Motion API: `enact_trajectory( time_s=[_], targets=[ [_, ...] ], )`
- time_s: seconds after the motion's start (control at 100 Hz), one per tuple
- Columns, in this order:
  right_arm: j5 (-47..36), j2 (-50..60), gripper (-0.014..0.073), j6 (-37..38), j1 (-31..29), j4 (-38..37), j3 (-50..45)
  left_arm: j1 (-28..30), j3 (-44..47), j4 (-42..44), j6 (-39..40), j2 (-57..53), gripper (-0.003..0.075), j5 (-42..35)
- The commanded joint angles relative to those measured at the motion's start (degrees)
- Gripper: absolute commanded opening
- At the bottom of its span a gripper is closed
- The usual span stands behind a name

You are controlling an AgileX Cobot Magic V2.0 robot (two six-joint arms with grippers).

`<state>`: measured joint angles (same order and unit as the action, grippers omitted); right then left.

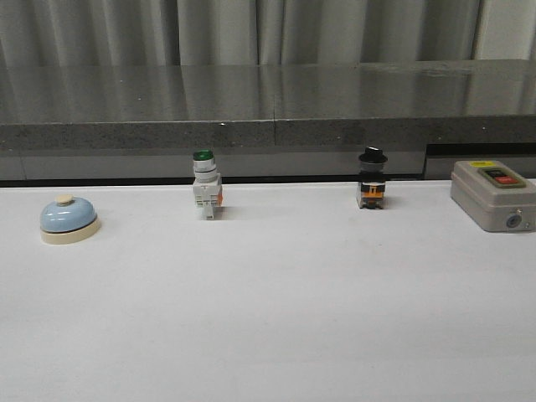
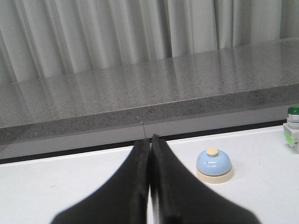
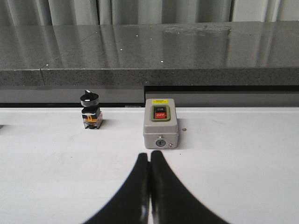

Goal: Place and press bell with both arms

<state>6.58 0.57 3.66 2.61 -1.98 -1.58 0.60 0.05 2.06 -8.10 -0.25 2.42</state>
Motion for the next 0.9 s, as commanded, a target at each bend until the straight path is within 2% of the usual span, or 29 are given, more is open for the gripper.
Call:
enact_trajectory(
  time_s=[0.0, 0.34, 0.5, 0.73, 0.89],
  targets=[
    [-4.9, 1.0, -0.006, -0.3, -0.4, -0.5, 0.8, 0.1, 2.4, -0.1, 0.5, -1.7, -0.0019, -4.5],
    [-4.9, 1.0, -0.006, -0.3, -0.4, -0.5, 0.8, 0.1, 2.0, -0.1, 0.5, -1.7, -0.0019, -4.5],
    [-4.9, 1.0, -0.006, -0.3, -0.4, -0.5, 0.8, 0.1, -0.5, -4.4, 0.5, -1.2, -0.0019, -4.4],
    [-4.9, 1.0, -0.006, -0.3, -0.4, -0.5, 0.8, 0.1, -9.7, -7.9, 0.5, 4.8, -0.002, -2.4],
    [-4.9, 1.0, -0.006, -0.3, -0.4, -0.5, 0.8, 0.1, -19.6, -7.9, 0.5, 14.4, -0.002, 6.6]
  ],
)
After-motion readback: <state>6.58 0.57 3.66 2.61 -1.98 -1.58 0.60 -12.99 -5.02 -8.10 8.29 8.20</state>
